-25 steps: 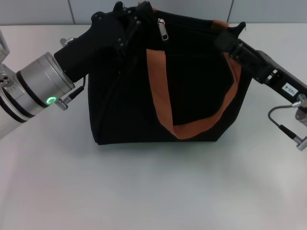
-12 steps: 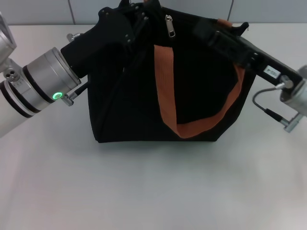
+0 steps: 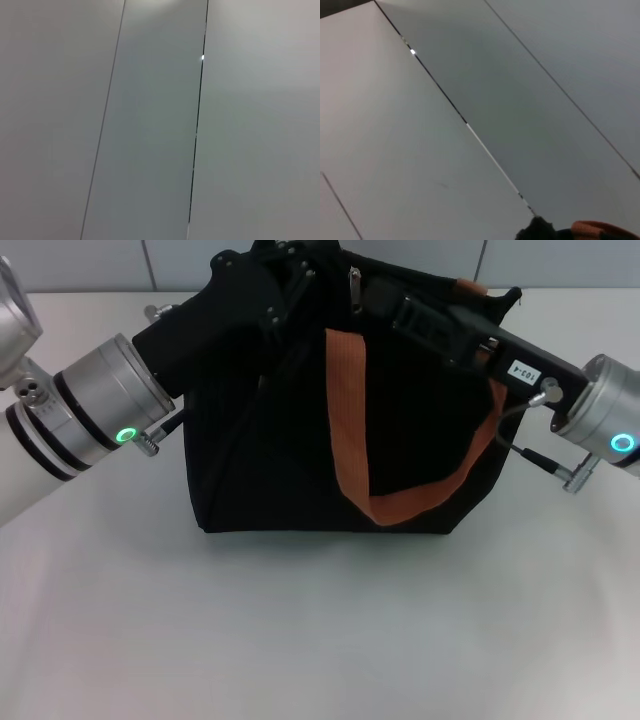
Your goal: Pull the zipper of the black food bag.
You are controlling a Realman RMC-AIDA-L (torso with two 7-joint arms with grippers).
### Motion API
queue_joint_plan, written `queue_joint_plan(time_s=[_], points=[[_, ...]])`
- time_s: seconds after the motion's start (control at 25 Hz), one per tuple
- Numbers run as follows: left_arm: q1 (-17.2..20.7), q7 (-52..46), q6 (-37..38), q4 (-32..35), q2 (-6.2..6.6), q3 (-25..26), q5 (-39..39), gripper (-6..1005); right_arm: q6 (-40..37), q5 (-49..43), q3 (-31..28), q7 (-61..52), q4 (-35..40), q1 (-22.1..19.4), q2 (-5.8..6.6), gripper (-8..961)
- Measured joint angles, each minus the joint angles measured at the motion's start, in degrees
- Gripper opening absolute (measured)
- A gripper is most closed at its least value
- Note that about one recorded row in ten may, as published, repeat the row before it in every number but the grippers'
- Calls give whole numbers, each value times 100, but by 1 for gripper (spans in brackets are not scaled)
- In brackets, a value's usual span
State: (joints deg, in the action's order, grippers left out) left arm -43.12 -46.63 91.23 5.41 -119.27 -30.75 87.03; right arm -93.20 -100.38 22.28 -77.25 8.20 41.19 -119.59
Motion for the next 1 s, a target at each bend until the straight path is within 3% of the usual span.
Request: queue_joint_plan(time_s=[0.28, 1.0], points=[[-75, 50, -88, -93, 2, -2, -5, 22, -45, -39, 182, 1, -95, 179, -7, 440], [-65, 77, -70, -101, 0, -1, 7, 24, 94, 119, 170, -61, -159, 130, -11, 423]])
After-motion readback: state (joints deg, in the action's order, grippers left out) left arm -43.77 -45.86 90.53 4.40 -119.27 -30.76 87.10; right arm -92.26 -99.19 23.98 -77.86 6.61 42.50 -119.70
